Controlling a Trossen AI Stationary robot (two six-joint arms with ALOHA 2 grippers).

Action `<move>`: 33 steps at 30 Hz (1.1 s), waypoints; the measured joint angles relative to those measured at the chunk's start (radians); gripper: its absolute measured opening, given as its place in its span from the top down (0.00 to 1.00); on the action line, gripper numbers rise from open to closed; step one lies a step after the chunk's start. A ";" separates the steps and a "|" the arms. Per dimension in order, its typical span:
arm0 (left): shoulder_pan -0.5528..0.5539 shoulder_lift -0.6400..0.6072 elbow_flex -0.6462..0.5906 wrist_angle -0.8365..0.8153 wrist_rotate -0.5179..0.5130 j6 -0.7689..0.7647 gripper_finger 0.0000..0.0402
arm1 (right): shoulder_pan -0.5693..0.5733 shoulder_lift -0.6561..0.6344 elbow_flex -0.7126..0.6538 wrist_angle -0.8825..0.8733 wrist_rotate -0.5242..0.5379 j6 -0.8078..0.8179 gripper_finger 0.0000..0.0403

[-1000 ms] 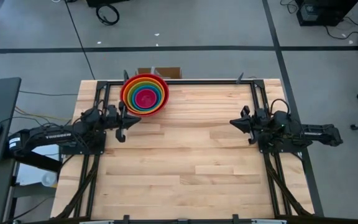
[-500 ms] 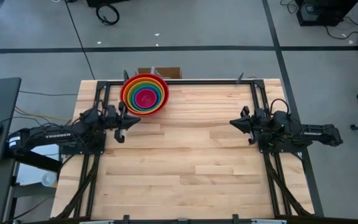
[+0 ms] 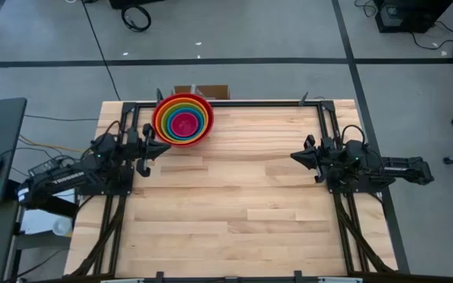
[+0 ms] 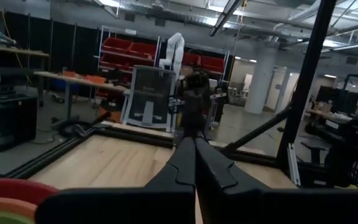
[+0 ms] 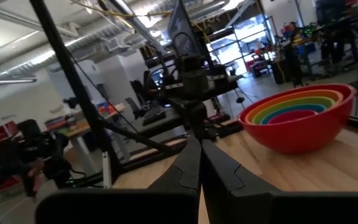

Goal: Nest bowls inside each other
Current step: Return to Home Position

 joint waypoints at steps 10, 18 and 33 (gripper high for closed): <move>0.005 -0.209 0.002 -0.243 -0.009 0.029 1.00 | -0.001 0.000 0.000 -0.046 0.028 -0.025 0.97; -0.042 -0.211 -0.036 -0.278 -0.010 0.002 1.00 | -0.001 0.000 0.000 -0.044 0.029 -0.043 0.97; -0.148 -0.233 0.134 -0.696 -0.086 0.165 1.00 | -0.001 0.000 0.000 -0.042 0.053 -0.028 0.96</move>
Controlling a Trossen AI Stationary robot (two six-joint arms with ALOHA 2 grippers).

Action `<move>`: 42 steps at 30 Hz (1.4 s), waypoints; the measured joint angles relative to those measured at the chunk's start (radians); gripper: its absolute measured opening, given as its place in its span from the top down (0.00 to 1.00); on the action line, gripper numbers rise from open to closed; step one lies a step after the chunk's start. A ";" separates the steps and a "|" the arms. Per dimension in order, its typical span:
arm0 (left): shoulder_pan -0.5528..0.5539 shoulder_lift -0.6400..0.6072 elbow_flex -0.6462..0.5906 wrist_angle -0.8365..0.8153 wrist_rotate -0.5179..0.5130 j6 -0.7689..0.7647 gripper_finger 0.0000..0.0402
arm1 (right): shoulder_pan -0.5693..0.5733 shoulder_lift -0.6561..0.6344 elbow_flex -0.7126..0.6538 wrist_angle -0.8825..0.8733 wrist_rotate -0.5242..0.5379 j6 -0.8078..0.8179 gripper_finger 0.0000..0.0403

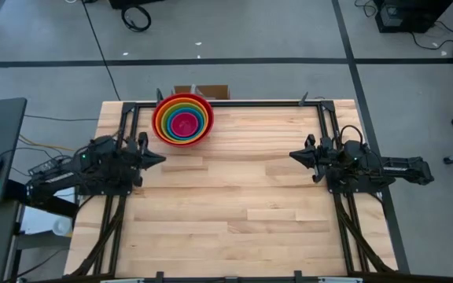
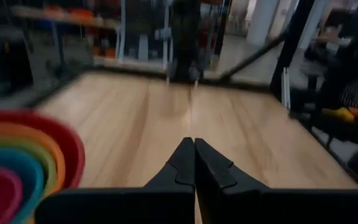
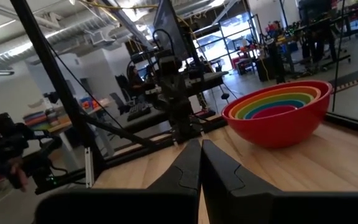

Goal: Nest bowls inside each other
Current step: Return to Home Position

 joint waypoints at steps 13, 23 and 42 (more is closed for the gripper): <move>-0.001 -0.021 -0.167 0.450 -0.132 -0.078 1.00 | 0.000 0.001 0.000 0.002 -0.005 -0.016 0.97; -0.066 -0.001 -0.213 0.499 -0.166 -0.118 1.00 | 0.000 0.001 0.000 0.009 -0.009 -0.027 0.97; -0.363 0.040 -0.214 0.472 -0.497 0.029 1.00 | 0.001 0.001 0.000 0.024 -0.086 -0.080 0.97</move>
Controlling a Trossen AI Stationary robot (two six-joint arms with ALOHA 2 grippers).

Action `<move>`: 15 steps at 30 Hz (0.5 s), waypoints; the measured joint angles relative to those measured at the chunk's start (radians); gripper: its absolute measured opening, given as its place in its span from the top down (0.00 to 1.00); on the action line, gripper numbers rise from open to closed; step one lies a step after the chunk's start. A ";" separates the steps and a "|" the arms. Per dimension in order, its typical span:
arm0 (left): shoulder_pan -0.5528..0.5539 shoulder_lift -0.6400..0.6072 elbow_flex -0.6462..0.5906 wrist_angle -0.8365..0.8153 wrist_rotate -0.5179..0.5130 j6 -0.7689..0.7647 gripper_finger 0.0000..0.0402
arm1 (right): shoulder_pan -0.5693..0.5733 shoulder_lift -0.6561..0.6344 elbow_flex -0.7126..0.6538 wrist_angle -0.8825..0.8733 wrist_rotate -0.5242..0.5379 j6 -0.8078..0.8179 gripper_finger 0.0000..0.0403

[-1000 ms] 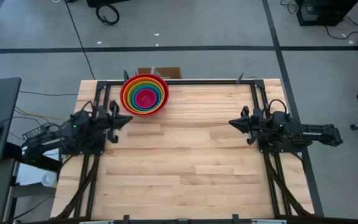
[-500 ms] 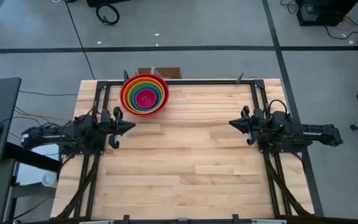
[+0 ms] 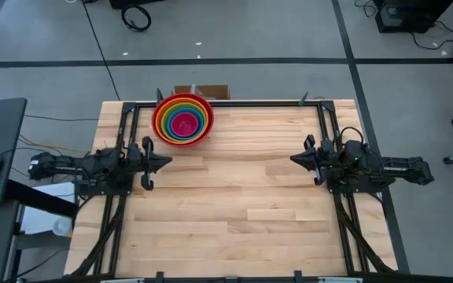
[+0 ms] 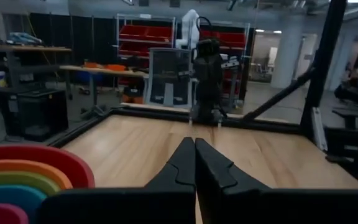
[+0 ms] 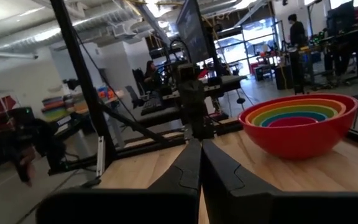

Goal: Nest bowls inside each other
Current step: Return to Home Position

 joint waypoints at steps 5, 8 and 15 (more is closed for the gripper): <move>-0.001 -0.061 0.000 -0.082 0.149 -0.005 1.00 | 0.000 0.000 0.000 -0.052 -0.004 -0.050 0.98; 0.000 -0.078 0.000 -0.115 0.148 -0.007 1.00 | 0.000 -0.001 0.000 -0.118 -0.005 -0.058 0.99; 0.011 -0.076 0.000 -0.085 0.148 -0.002 1.00 | 0.000 -0.001 0.000 -0.108 -0.035 -0.096 0.99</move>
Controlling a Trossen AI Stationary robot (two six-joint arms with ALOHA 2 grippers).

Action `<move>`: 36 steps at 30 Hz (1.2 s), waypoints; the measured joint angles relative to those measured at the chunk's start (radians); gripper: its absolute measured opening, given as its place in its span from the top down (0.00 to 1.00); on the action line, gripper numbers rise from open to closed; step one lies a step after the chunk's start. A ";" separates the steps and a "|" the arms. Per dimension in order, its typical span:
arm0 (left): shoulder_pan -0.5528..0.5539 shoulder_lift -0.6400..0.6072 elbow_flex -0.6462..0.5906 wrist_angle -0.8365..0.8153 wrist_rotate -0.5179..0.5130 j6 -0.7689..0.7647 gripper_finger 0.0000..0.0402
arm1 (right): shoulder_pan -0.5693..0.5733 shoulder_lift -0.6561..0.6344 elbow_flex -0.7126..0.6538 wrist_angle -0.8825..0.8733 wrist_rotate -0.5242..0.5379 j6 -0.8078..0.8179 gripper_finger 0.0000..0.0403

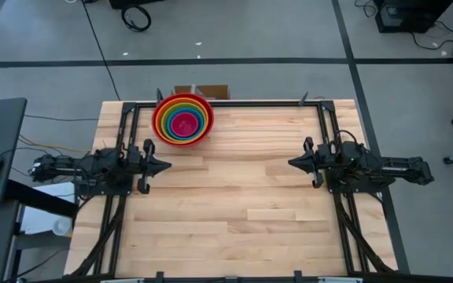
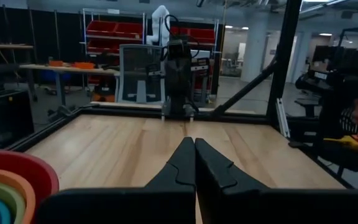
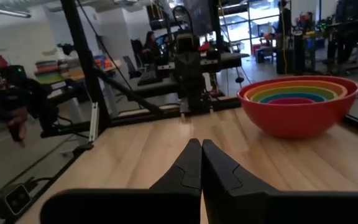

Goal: Nest bowls inside each other
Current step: Return to Home Position

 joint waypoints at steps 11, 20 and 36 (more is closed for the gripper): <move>0.000 0.003 0.000 -0.050 0.003 -0.187 1.00 | 0.000 0.000 0.000 0.012 0.013 0.047 0.97; 0.000 0.003 0.000 -0.051 0.003 -0.188 1.00 | 0.000 0.000 0.000 0.012 0.013 0.048 0.95; 0.000 0.003 -0.001 -0.050 0.003 -0.190 1.00 | 0.000 0.000 0.000 0.012 0.015 0.048 0.94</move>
